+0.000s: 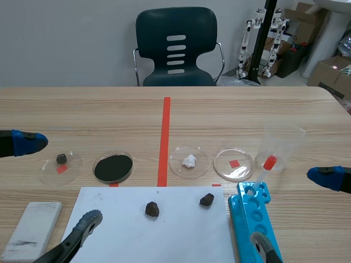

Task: Return to the home posture

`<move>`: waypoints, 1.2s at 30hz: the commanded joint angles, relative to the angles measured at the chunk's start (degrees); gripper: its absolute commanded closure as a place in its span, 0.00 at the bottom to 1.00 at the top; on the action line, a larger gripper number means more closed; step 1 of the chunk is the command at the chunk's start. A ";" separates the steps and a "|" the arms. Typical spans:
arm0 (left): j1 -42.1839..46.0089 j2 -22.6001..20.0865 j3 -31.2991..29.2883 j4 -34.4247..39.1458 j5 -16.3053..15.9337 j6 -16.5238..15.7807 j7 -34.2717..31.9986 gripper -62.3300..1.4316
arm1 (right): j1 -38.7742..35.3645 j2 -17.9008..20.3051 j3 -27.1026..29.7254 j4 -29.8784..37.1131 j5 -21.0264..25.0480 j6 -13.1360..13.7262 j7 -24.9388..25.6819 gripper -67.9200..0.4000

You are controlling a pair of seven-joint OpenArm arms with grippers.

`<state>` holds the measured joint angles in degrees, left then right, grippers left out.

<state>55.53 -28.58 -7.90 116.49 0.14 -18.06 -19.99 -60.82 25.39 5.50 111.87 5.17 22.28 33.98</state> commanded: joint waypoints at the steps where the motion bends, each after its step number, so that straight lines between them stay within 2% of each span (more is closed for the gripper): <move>1: -0.17 0.26 0.11 0.33 -0.55 0.13 -1.01 0.00 | 0.02 0.00 0.04 0.68 0.59 0.02 0.83 0.04; 25: -0.17 0.26 0.11 0.33 -0.52 0.11 -1.20 0.00 | 0.02 0.00 0.04 0.68 0.59 0.02 0.83 0.04; 29: -0.17 0.26 0.11 0.33 -0.52 -1.18 -1.18 0.00 | 0.02 0.00 0.04 0.68 0.59 0.02 0.83 0.04; 36: -0.17 0.26 0.11 0.33 -0.52 -1.18 -1.20 0.00 | 0.02 0.00 0.04 0.68 0.59 0.02 0.83 0.04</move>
<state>55.40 -28.58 -7.90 116.49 0.16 -19.53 -20.12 -60.82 25.39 5.50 111.87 5.17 22.28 33.98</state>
